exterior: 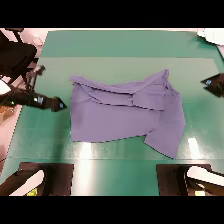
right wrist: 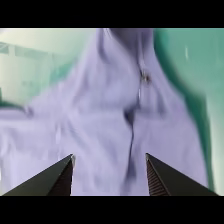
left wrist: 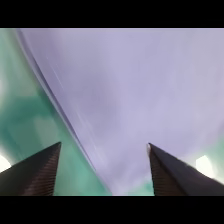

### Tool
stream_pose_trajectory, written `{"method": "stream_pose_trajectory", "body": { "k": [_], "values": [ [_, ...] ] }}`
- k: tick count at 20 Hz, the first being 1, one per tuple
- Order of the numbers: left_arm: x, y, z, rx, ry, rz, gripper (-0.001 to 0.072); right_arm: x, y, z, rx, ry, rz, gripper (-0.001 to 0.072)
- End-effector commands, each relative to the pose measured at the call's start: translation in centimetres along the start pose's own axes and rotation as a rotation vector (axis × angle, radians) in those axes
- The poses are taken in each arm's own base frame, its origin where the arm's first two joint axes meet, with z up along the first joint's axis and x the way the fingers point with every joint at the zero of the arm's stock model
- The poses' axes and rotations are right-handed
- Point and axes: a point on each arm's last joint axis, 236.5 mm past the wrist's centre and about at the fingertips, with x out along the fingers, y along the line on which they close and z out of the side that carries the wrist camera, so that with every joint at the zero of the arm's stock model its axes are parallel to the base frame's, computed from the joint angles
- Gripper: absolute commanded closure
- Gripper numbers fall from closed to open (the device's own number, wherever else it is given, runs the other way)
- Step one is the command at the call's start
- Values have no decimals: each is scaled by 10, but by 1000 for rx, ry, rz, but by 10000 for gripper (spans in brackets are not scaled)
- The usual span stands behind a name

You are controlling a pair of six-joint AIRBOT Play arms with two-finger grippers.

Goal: Fold the shirts.

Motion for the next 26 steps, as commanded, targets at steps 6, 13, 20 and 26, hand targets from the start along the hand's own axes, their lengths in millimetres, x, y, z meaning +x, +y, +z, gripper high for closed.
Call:
{"method": "stream_pose_trajectory", "body": {
  "k": [6,13,20,26],
  "values": [
    [38,-24,-133,-177,383,-176,7,14,-49,-120,37,201,-130,82],
    [74,-11,-140,-229,278,-157,7,25,-62,-132,82,248,-127,82],
    [85,-12,-101,-278,92,-188,10,27,-65,-131,88,250,-128,83],
    [77,-35,-125,-239,207,-275,10,28,-68,-128,86,233,-139,84]
  ]
}}
